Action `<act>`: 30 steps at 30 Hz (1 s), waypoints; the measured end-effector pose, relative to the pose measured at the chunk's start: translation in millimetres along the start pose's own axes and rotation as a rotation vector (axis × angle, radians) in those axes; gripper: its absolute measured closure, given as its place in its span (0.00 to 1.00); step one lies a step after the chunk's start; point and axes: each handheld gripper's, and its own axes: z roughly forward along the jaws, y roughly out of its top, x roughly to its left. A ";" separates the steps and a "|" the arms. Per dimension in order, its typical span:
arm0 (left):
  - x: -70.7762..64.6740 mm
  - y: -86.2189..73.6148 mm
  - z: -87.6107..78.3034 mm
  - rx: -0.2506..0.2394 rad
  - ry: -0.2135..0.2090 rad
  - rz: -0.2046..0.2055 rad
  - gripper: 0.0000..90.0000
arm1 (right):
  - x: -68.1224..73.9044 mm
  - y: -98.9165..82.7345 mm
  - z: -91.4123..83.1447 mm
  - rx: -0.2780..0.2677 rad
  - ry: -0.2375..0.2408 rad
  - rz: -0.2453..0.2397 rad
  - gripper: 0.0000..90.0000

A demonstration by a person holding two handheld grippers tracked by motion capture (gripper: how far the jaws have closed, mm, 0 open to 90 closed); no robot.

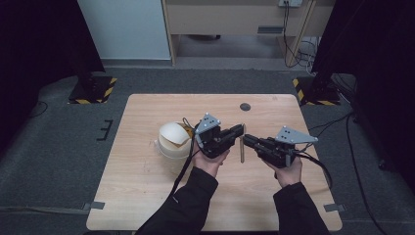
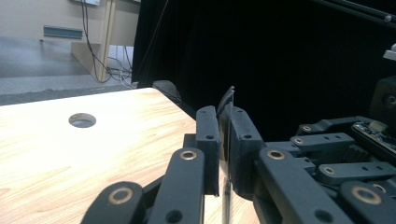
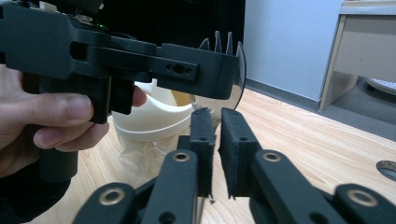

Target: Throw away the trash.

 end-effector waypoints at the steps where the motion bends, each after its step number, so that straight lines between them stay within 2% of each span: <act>1: -0.6 0.3 -0.8 -0.004 0.003 0.010 0.93 | -0.1 -0.1 0.0 0.003 0.000 0.003 0.90; 3: -0.8 1.3 -2.8 -0.008 0.010 0.029 0.93 | -2.2 0.0 -3.0 -0.001 -0.006 0.007 0.88; 4: -0.2 3.1 -6.2 -0.011 0.022 0.051 0.93 | -3.3 0.1 -4.7 -0.005 -0.011 0.012 0.88; 10: 4.9 10.0 -18.3 -0.030 0.042 0.083 0.93 | -12.6 -2.6 -14.9 -0.012 -0.041 0.029 0.85; 13: 11.4 18.6 -30.3 -0.048 0.062 0.109 0.93 | -21.5 -12.6 -21.3 0.026 -0.089 0.039 0.81; 18: 19.5 29.8 -42.7 -0.069 0.089 0.128 0.93 | -32.0 -25.3 -25.1 0.069 -0.134 0.050 0.78; 19: 23.6 35.6 -49.5 -0.075 0.105 0.143 0.93 | -37.1 -31.0 -26.0 0.082 -0.151 0.066 0.76; 25: 35.2 48.7 -67.9 -0.094 0.153 0.172 0.93 | -46.0 -43.8 -26.1 0.114 -0.185 0.081 0.70; 30: 49.5 55.7 -79.1 -0.099 0.201 0.196 0.93 | -52.9 -57.4 -23.0 0.166 -0.211 0.083 0.67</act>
